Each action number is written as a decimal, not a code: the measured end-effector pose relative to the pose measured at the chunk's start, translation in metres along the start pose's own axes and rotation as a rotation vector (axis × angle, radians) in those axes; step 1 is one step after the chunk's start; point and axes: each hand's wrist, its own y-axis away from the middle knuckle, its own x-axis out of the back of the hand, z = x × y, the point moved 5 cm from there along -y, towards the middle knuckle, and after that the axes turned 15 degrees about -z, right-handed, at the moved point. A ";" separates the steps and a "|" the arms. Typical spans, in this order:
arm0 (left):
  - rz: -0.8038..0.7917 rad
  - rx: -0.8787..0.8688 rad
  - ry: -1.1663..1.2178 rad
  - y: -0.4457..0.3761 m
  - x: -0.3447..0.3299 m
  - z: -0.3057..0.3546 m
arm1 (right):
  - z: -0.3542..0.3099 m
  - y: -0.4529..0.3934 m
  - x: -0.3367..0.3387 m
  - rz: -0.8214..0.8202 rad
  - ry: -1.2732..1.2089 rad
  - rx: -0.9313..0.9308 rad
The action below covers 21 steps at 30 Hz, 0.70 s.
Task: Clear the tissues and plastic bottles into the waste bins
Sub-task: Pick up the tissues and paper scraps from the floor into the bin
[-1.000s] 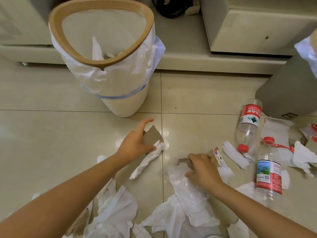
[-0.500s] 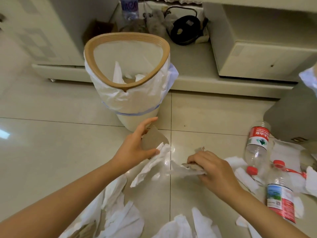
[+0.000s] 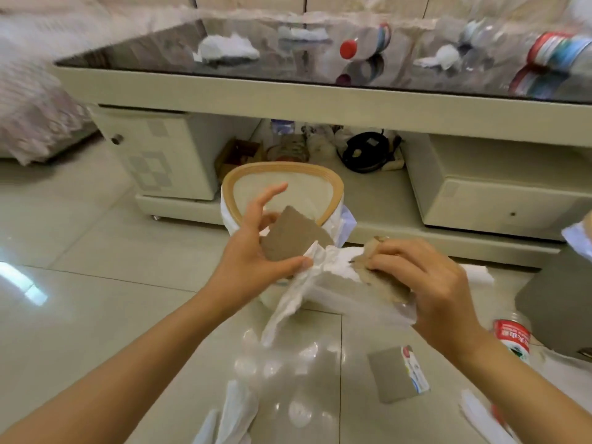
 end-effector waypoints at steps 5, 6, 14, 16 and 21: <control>0.107 0.019 -0.039 -0.045 0.053 0.008 | 0.002 -0.071 -0.001 0.183 -0.002 0.107; 0.118 0.044 -0.034 -0.053 0.061 0.004 | 0.004 -0.082 -0.007 0.191 -0.015 0.106; 0.044 0.272 0.034 -0.105 0.085 -0.059 | 0.043 -0.143 -0.077 0.016 -0.167 -0.043; 0.019 0.328 0.044 -0.112 0.084 -0.074 | 0.054 -0.156 -0.096 -0.067 -0.251 -0.128; -0.158 0.419 -0.066 -0.128 0.071 -0.095 | 0.071 -0.176 -0.141 -0.579 0.000 -0.337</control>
